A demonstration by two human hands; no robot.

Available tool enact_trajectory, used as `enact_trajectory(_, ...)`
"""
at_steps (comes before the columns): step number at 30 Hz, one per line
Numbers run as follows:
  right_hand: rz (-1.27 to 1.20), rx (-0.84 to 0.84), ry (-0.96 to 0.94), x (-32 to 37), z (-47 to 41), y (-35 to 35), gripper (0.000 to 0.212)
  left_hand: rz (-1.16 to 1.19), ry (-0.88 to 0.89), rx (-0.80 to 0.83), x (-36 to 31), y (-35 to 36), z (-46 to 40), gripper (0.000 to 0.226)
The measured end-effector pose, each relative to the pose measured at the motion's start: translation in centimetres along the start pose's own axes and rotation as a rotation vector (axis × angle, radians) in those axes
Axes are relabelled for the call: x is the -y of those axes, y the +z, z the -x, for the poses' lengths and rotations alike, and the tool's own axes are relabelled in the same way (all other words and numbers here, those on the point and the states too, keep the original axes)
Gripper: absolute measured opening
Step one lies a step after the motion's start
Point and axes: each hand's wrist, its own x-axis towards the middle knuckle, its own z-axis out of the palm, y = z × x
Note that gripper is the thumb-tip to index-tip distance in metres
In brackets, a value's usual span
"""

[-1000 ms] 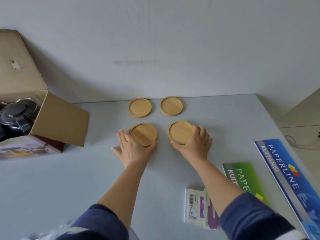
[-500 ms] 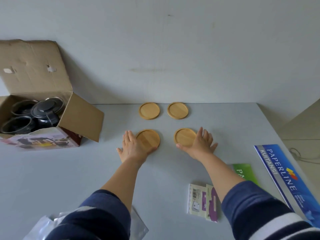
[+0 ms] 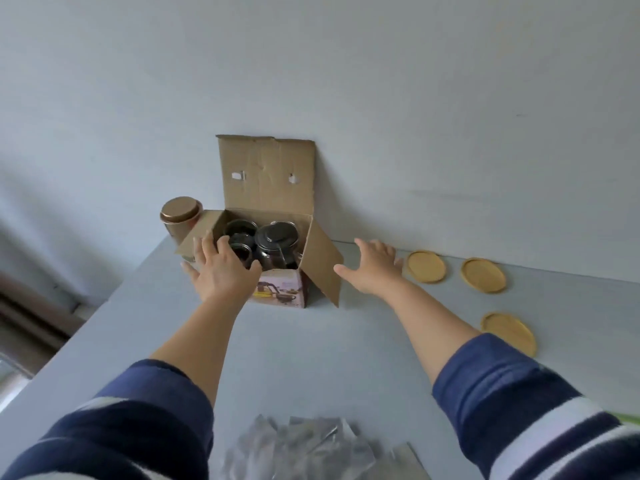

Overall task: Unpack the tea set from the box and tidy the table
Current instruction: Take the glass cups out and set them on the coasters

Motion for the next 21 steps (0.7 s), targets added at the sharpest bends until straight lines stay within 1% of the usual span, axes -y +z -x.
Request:
enact_trajectory(3,-0.056,-0.022,-0.091,6.0,-1.1,1.8,0.077,0.031,-0.06,0.095,4.3,-0.5,-2.0,0.081)
enact_trajectory(6,-0.036,-0.07,-0.189,11.2,-3.1,3.2,0.073,0.102,-0.015,0.159,6.5,0.0,-3.9,0.085)
enact_trajectory(8,-0.012,-0.05,-0.215,14.1,-4.6,4.0,0.073,0.147,0.016,0.179,6.9,0.4,-5.0,0.086)
enact_trajectory(11,0.038,0.01,-0.19,17.5,-6.9,5.2,0.082,0.154,0.023,0.251,6.8,1.0,-6.3,0.088)
enact_trajectory(14,0.134,0.034,-0.131,19.6,-9.2,6.0,0.088,0.123,-0.005,0.308,6.6,1.5,-7.4,0.092)
enact_trajectory(17,0.195,0.094,-0.065,20.9,-10.7,6.4,0.085,0.142,-0.051,0.312,6.5,2.2,-7.9,0.095)
enact_trajectory(21,0.244,0.173,-0.001,22.2,-11.6,6.9,0.076,0.14,-0.085,0.298,6.1,2.7,-8.1,0.088)
